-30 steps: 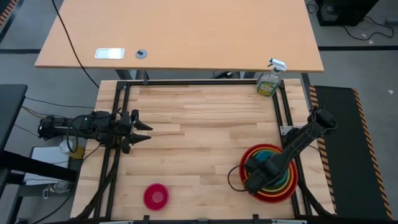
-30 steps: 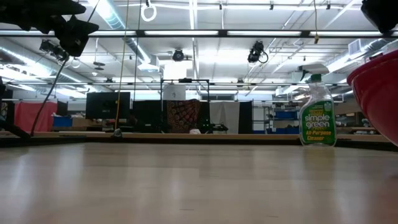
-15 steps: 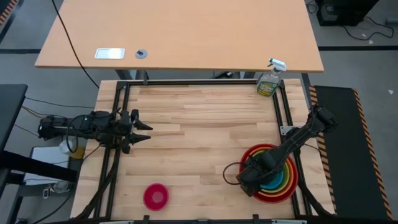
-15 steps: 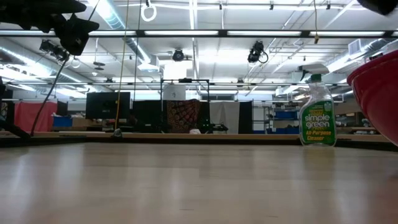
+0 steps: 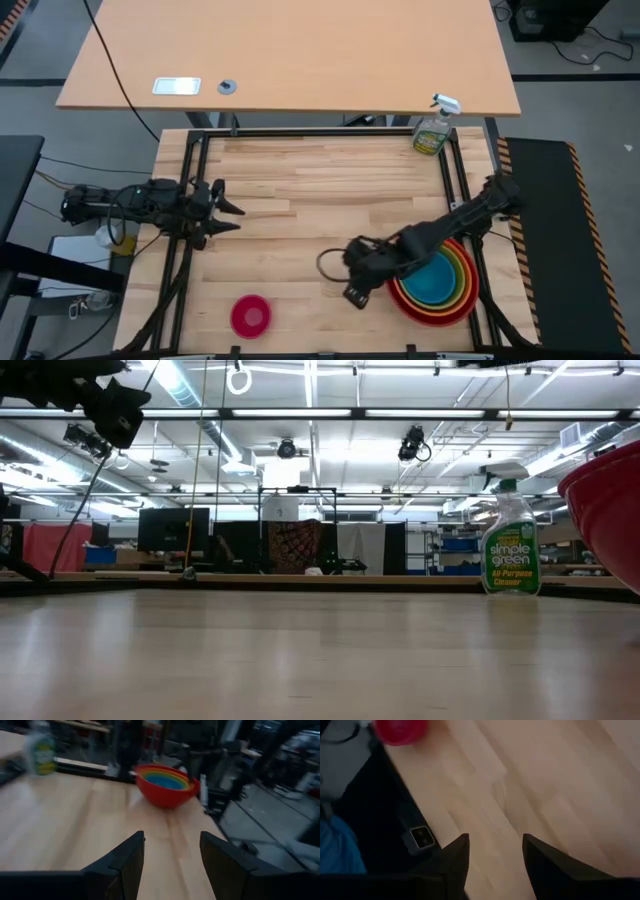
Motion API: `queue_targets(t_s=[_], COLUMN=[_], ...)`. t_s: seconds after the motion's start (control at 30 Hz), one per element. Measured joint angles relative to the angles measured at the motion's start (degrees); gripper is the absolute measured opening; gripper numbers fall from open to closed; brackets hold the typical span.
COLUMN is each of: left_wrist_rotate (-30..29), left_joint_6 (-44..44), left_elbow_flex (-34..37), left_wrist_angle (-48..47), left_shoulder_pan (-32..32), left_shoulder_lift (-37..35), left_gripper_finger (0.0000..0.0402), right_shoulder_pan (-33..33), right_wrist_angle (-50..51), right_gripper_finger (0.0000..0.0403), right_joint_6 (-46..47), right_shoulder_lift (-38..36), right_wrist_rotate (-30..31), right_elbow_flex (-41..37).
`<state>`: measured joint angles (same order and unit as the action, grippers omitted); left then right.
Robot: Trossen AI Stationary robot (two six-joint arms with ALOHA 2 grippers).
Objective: Nest bowls inside each other
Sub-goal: Stack the pink bowl on top of the blue bowl
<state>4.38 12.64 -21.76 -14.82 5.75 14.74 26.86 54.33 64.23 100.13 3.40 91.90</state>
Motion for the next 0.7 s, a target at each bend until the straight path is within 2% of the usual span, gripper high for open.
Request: queue_targets(t_s=[0.1,0.27,0.43,0.57,0.7], left_wrist_rotate=[2.8,2.8,2.7,-2.2,-8.8], left_joint_6=[0.0,2.0,5.7,12.3,18.0], left_elbow_flex=[-0.9,-4.4,-9.5,-14.0,-16.4], left_wrist_angle=[-1.6,-4.2,-9.6,-19.0,-22.8], left_shoulder_pan=[1.2,6.4,15.4,24.3,31.3], left_shoulder_lift=[2.4,12.1,25.2,36.3,45.7], left_gripper_finger=[0.0194,0.0194,0.0194,0.0194,0.0194], right_shoulder_pan=[-2.2,-5.5,-8.6,-9.6,-9.5], right_wrist_angle=[-0.3,-4.0,-7.3,-3.6,-0.8], right_gripper_finger=[0.0189,0.0189,0.0189,0.0189,0.0189], right_joint_6=[-9.1,-20.2,-25.0,-25.2,-24.9], right_shoulder_lift=[4.3,9.9,13.1,13.3,12.4], right_wrist_rotate=[0.2,4.5,-0.8,-2.9,0.5], right_elbow_flex=[3.9,6.5,6.5,6.5,6.5])
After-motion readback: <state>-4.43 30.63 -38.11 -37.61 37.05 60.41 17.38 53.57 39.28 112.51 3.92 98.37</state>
